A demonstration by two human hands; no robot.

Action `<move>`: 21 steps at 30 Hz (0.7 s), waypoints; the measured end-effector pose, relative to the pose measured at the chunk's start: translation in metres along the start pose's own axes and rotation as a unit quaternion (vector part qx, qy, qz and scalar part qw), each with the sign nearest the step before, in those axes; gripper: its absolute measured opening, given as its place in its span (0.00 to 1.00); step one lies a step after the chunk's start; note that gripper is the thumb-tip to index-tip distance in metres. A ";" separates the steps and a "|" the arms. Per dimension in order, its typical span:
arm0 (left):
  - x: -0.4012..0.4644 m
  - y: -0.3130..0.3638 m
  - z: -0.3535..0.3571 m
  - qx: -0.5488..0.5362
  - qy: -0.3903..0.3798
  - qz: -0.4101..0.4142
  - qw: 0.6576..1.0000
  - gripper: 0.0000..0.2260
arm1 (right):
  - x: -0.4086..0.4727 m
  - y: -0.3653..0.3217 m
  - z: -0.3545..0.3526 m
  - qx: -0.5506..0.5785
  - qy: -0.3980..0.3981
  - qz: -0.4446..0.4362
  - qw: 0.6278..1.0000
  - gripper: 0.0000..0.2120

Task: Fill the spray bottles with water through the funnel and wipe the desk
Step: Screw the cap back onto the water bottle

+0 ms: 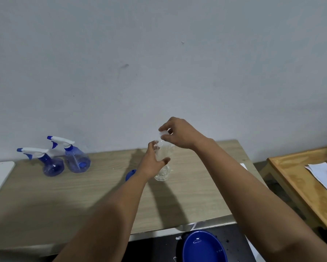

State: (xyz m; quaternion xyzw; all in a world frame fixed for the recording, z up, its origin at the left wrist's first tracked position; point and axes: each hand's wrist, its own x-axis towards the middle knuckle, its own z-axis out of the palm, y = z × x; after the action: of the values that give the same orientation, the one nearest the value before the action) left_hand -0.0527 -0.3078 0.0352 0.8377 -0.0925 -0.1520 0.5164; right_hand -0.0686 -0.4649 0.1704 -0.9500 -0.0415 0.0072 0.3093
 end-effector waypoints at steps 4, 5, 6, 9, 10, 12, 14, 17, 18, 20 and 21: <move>0.000 -0.003 -0.002 -0.012 0.001 0.005 1.000 0.34 | -0.001 0.002 0.000 0.019 -0.011 0.007 1.000 0.20; 0.000 -0.003 -0.002 -0.011 -0.001 0.007 1.000 0.34 | -0.001 0.004 -0.001 0.022 -0.012 0.005 1.000 0.19; 0.000 -0.002 -0.001 -0.011 -0.001 0.009 1.000 0.34 | -0.001 0.006 -0.001 0.024 -0.013 0.005 1.000 0.19; 0.001 -0.002 0.000 -0.010 -0.001 0.011 1.000 0.35 | -0.002 0.008 -0.003 0.030 -0.015 0.010 0.999 0.17; 0.001 -0.003 0.000 -0.010 -0.001 0.011 1.000 0.35 | -0.003 0.008 -0.004 0.036 -0.014 0.014 0.999 0.17; 0.001 -0.004 0.001 -0.008 0.001 0.012 1.000 0.35 | -0.003 0.008 -0.003 0.053 -0.003 0.023 0.998 0.17; 0.001 -0.005 0.001 -0.008 0.001 0.014 1.000 0.35 | -0.004 0.009 0.000 0.071 0.015 0.036 0.997 0.16; 0.000 -0.003 0.001 -0.003 0.002 0.013 1.000 0.35 | -0.008 0.010 0.013 0.098 0.089 0.068 0.989 0.16; 0.000 -0.002 0.002 0.000 0.002 0.012 1.000 0.35 | -0.009 0.011 0.018 0.094 0.121 0.075 0.985 0.18; 0.000 0.000 0.002 -0.004 0.001 0.014 1.000 0.36 | -0.009 0.014 0.028 0.083 0.173 0.082 0.978 0.21; -0.001 0.001 0.001 -0.004 -0.001 0.015 1.000 0.36 | -0.010 0.014 0.032 0.080 0.189 0.083 0.975 0.22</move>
State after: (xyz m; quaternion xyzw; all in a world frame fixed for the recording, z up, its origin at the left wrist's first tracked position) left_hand -0.0539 -0.3088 0.0353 0.8341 -0.1053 -0.1457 0.5215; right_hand -0.0790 -0.4585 0.1363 -0.9065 0.0974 -0.1431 0.3850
